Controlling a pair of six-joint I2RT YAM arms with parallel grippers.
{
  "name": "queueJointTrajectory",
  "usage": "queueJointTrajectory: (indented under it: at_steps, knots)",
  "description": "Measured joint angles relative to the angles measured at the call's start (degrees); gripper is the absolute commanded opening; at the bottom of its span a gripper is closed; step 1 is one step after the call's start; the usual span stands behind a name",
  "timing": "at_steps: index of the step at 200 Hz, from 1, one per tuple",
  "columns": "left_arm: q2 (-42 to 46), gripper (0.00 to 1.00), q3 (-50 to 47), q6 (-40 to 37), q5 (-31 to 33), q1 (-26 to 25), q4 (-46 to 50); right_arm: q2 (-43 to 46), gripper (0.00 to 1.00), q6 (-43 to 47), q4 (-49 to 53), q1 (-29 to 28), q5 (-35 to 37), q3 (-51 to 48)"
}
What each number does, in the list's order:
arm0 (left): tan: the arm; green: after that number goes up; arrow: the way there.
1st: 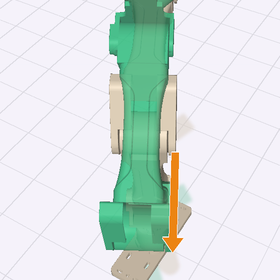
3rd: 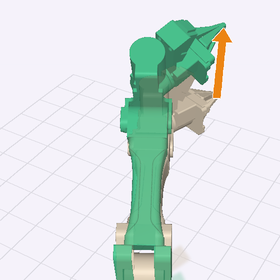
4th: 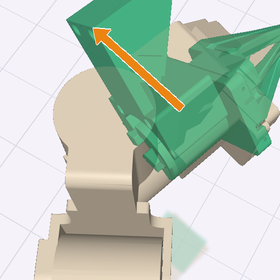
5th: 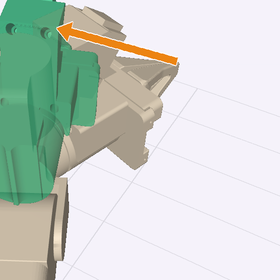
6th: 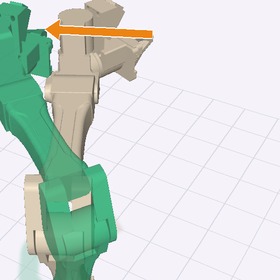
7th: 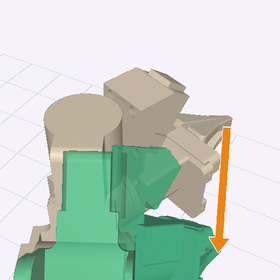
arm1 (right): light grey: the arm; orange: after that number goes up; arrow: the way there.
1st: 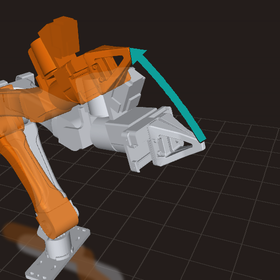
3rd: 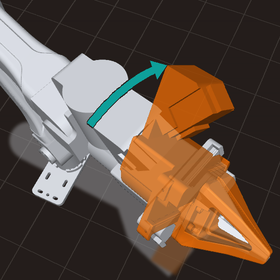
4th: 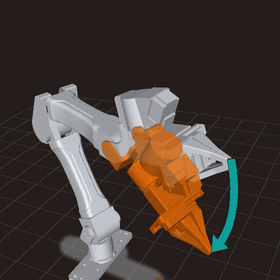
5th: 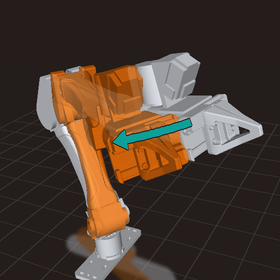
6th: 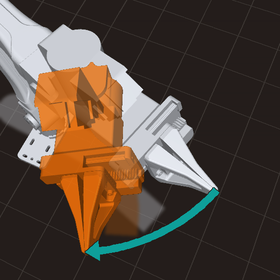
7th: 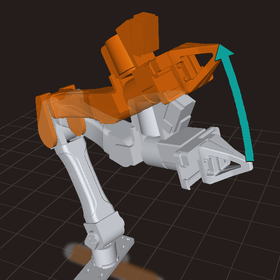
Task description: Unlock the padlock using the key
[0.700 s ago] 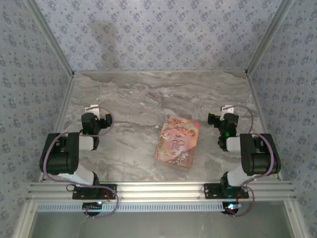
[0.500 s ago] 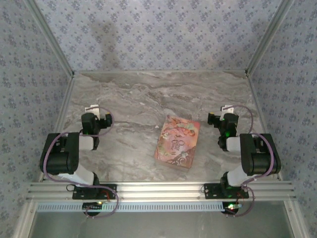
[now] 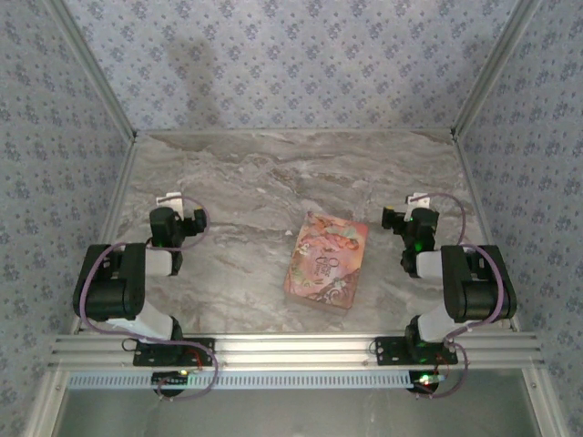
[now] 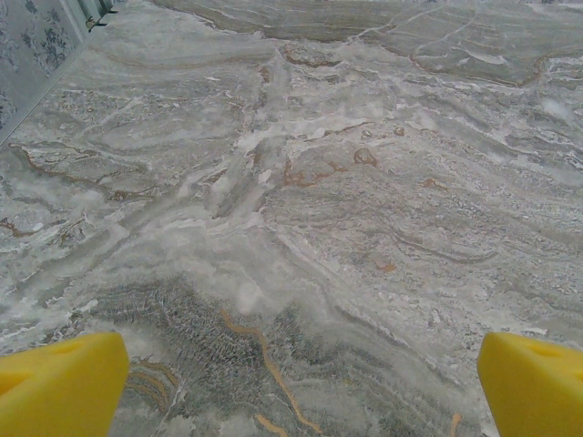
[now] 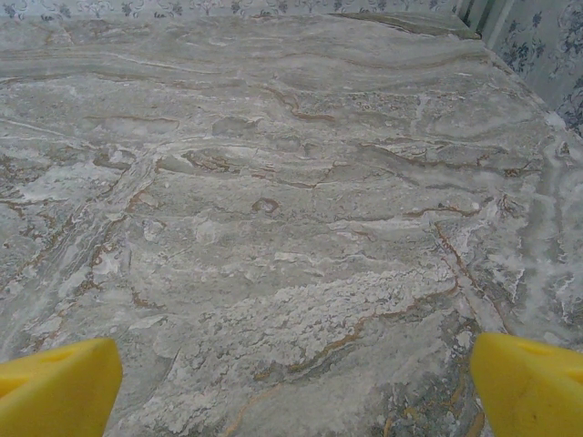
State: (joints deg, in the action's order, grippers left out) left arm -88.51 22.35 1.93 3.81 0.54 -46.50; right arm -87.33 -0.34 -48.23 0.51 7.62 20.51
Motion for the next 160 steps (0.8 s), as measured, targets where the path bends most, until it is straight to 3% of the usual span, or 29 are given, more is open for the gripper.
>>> queueJointTrajectory:
  at_steps: [32, 71, 106, 120, 138, 160]
  knots:
    - [0.1, 0.98, 0.0, 0.0, 0.1, 0.0, 0.2, 0.9, 1.00, 0.0, 2.6, 0.0, 0.0, 0.7]
    - [8.3, 0.98, 5.3, 1.5, 2.6, 0.0, 14.1, 12.3, 1.00, -1.3, 16.9, 0.0, 0.0, 6.6]
    - [17.5, 0.98, 13.0, 12.2, 3.0, 0.1, 27.1, 22.6, 1.00, -11.6, 30.5, 0.8, -0.6, 12.0]
    - [19.2, 0.98, 15.5, 18.5, 0.4, 0.5, 32.1, 24.8, 0.98, -19.9, 39.4, 2.1, -1.7, 15.2]
    - [19.9, 0.90, 17.1, 25.2, -5.5, 0.6, 37.2, 26.4, 0.94, -26.7, 44.4, 5.6, -8.4, 16.2]
    - [20.6, 0.87, 17.2, 30.6, -11.0, -4.0, 43.9, 27.3, 0.94, -31.7, 50.8, 7.0, -16.5, 16.1]
